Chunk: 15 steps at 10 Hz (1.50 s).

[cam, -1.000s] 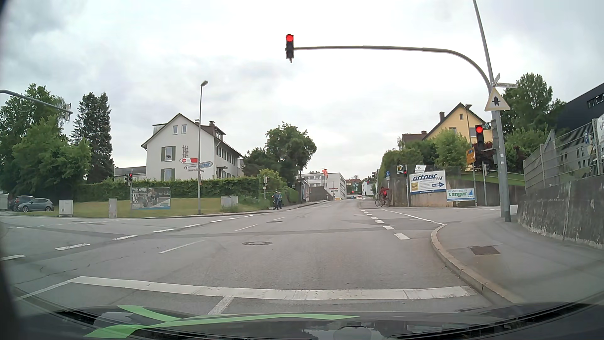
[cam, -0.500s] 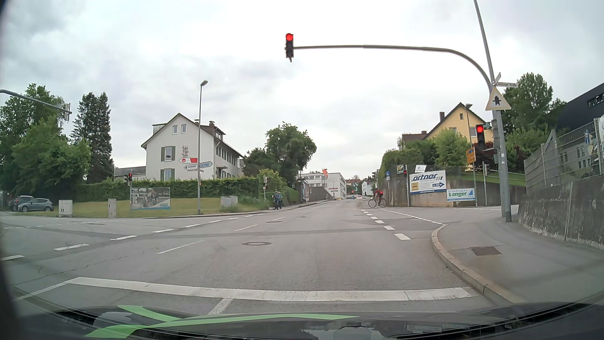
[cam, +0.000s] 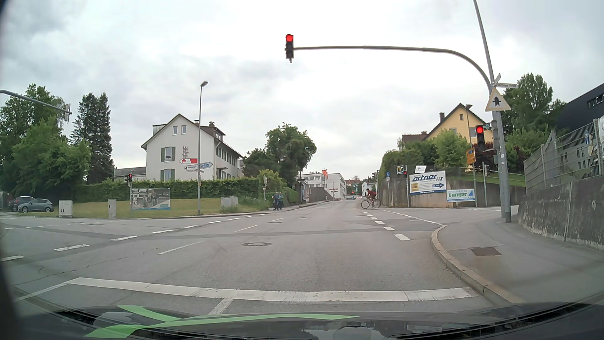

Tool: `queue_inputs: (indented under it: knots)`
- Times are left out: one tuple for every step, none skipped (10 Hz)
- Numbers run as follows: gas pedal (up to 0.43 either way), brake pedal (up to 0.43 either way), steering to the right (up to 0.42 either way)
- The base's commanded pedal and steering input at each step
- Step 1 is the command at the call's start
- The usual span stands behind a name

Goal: Follow the waypoints while adhering to traffic rules and regulations

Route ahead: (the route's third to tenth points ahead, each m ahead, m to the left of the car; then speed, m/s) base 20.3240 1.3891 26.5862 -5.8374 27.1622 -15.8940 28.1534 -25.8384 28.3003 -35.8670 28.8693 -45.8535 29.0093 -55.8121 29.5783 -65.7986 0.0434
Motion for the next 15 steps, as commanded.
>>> queue_inputs:
  knots:
    - [0.008, 0.195, 0.011]
    - [0.008, 0.195, 0.011]
    - [0.008, 0.195, 0.011]
    - [0.008, 0.195, 0.011]
    - [0.008, 0.195, 0.011]
    - [0.008, 0.195, 0.011]
    - [0.008, 0.195, 0.011]
    - [0.008, 0.195, 0.011]
    - [0.008, 0.195, 0.011]
    - [0.008, 0.201, 0.011]
    - [0.008, 0.195, 0.011]
    - [0.008, 0.195, 0.011]
    - [0.008, 0.183, 0.011]
    - [0.008, 0.183, 0.011]
    - [0.008, 0.183, 0.011]
